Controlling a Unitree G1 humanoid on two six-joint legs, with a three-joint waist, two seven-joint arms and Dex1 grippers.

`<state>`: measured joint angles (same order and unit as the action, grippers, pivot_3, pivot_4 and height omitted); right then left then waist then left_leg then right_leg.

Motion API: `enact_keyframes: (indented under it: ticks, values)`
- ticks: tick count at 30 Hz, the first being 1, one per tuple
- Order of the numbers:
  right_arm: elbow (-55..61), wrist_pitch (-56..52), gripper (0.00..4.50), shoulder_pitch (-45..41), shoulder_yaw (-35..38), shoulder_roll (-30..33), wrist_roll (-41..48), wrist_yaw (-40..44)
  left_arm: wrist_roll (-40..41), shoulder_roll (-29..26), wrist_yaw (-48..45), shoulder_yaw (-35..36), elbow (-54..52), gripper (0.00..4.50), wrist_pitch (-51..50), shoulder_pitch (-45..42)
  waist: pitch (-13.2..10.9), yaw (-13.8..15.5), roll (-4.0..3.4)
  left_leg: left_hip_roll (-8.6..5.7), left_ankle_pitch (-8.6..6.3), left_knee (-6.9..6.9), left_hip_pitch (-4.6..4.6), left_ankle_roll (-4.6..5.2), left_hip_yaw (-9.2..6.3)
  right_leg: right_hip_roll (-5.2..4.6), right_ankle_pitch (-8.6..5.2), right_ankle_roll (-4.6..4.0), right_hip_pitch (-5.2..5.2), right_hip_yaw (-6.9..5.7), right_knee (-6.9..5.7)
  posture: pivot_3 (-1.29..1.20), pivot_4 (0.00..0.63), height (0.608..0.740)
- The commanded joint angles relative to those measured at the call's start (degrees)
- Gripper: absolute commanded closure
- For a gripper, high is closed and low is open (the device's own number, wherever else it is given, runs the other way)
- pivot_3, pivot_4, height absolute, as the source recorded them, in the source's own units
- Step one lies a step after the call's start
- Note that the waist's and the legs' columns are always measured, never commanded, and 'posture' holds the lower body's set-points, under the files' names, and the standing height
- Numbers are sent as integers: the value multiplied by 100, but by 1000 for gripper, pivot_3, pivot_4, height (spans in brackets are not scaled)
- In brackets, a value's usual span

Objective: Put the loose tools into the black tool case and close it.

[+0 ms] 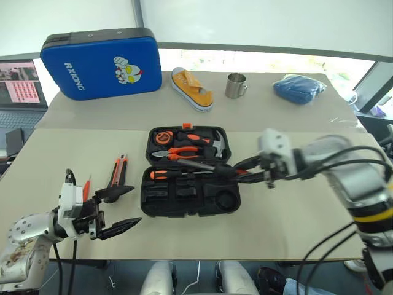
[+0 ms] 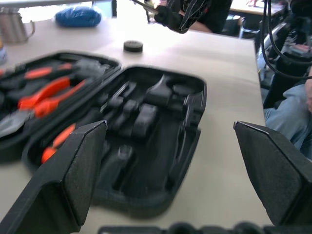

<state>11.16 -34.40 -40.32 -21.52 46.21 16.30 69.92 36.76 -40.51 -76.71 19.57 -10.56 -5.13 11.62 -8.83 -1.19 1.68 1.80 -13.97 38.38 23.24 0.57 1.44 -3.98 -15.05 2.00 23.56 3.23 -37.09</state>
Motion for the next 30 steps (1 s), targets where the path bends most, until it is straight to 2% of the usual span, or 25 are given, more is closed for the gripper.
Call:
enact_keyframes:
  ticks: [1,5,20,22,26,30]
  values:
    - [-337,-61,3489,-641,-669,-173,-717,153,-5,7,98,161,-212,0,142,148,0,37,0,-4,0,4,14,0,1,-4,2,2,13,0,-2,0,150,740]
    - [-838,33,3489,-983,-936,-448,-1125,64,32,26,165,156,-376,0,92,335,0,56,0,-12,1,23,54,-1,4,-22,7,6,51,-10,-9,0,150,740]
    - [-1486,148,3489,-1105,-1222,-951,-1930,196,-47,72,294,61,-366,0,228,360,0,29,0,-10,1,27,54,-1,9,-18,13,2,53,-19,-11,0,150,740]
    - [-1526,282,2483,-1100,-1169,-960,-1976,184,-53,70,291,58,-341,0,240,339,0,28,0,-9,1,28,54,-1,9,-16,13,2,52,-18,-11,0,150,740]
    - [-1480,442,1218,-1138,-711,-1029,-1628,347,-85,83,261,55,-231,0,307,325,0,27,0,-9,1,28,54,-1,9,-16,13,2,53,-19,-12,0,150,740]
    - [-1309,332,1218,-1120,-322,-812,-1165,817,-117,113,278,25,-135,0,353,258,0,35,0,-10,1,28,55,-1,8,-17,13,1,53,-19,-11,0,150,740]
